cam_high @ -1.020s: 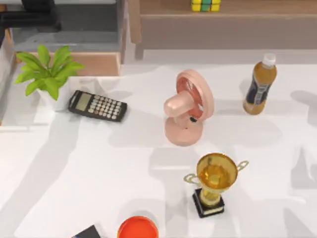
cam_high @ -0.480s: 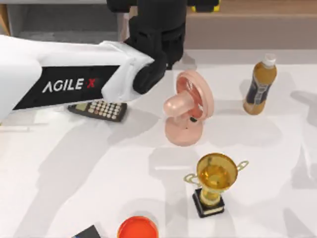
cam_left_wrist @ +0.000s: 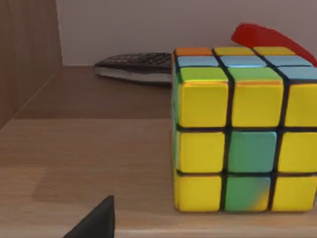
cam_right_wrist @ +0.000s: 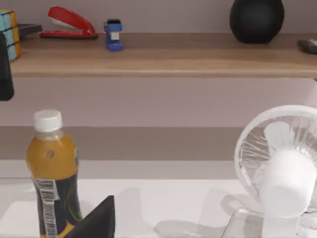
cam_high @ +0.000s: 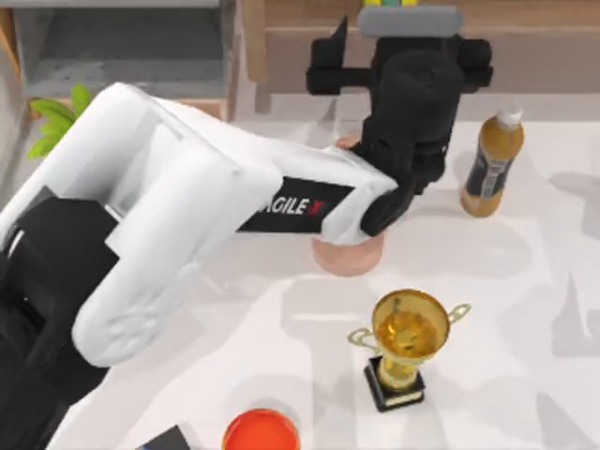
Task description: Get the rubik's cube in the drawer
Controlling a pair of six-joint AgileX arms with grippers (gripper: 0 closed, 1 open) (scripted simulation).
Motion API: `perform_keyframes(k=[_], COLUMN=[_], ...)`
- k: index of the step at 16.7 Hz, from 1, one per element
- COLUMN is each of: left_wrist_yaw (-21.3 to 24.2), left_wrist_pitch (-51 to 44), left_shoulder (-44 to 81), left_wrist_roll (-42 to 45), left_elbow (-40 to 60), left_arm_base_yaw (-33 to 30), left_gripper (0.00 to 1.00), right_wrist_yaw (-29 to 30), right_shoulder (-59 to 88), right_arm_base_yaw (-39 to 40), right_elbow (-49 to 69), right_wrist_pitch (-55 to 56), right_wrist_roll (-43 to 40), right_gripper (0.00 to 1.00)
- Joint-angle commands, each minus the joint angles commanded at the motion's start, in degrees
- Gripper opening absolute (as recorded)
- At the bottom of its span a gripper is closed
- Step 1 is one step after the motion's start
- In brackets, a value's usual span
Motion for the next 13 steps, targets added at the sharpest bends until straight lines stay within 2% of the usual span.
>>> perform_keyframes(k=[7, 13], left_wrist_yaw=[0.2, 2.2], left_wrist_pitch=[-0.5, -6.2], left_shoulder=[0.2, 3.3], left_wrist_roll=[0.0, 0.0], left_elbow=[0.5, 9.6], left_arm_base_yaw=[0.3, 2.2], left_gripper=[1.0, 1.0], right_wrist_yaw=[0.0, 0.0], right_shoulder=[0.0, 0.0], right_arm_base_yaw=[0.0, 0.0], right_elbow=[0.0, 0.0], right_wrist_pitch=[0.0, 0.0], right_wrist_roll=[0.0, 0.0], right_gripper=[1.0, 1.0])
